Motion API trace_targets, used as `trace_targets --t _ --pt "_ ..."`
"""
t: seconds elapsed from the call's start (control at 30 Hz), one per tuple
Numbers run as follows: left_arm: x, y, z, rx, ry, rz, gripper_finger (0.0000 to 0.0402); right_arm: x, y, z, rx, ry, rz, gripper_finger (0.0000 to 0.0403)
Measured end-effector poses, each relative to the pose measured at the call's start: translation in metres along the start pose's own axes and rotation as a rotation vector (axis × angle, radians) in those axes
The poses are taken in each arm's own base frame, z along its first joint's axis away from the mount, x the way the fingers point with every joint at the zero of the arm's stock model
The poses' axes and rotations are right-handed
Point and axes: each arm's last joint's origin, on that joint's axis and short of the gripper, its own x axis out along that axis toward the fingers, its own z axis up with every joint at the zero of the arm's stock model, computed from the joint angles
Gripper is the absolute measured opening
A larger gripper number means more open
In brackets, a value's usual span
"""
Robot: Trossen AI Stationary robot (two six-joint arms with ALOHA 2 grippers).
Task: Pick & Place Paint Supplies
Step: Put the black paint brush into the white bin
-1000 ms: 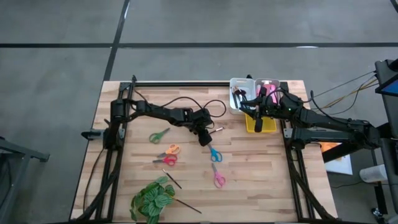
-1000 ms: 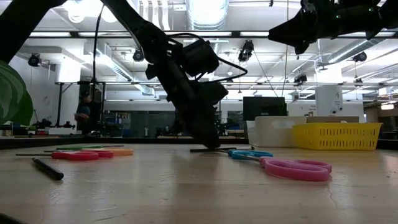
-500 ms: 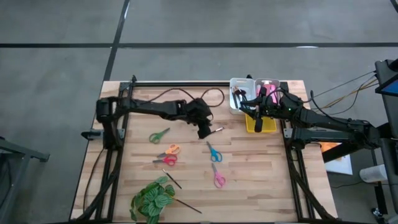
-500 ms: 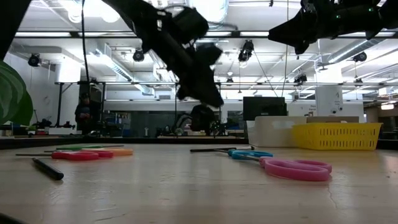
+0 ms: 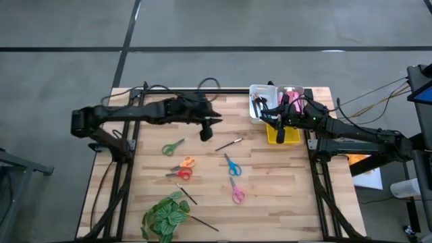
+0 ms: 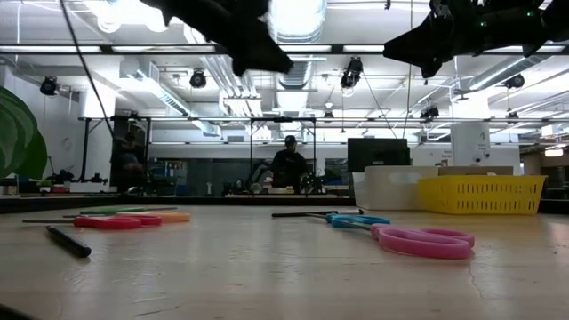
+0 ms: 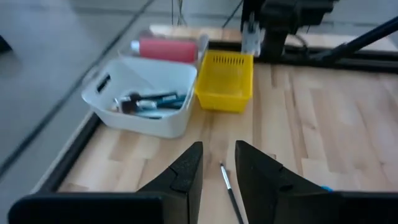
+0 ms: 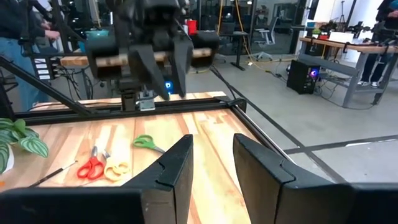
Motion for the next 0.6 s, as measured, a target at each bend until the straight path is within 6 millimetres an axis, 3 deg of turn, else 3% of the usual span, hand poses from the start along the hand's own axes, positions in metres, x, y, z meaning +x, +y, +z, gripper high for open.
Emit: trace_targets --t 0.2,0.37,0.6 --pt "-0.058 -0.002 -0.007 0.083 -0.139 0.018 0.0097 0.0 0.0 0.0 -0.001 0.001 -0.001 0.0113" --pt "-0.098 -0.005 -0.033 0.113 -0.224 0.051 0.0097 0.0 0.0 0.0 -0.001 0.001 -0.001 0.0113" --pt "-0.131 -0.008 -0.075 0.105 -0.388 0.078 0.0097 0.0 0.0 0.0 0.0 0.001 0.0 0.0113"
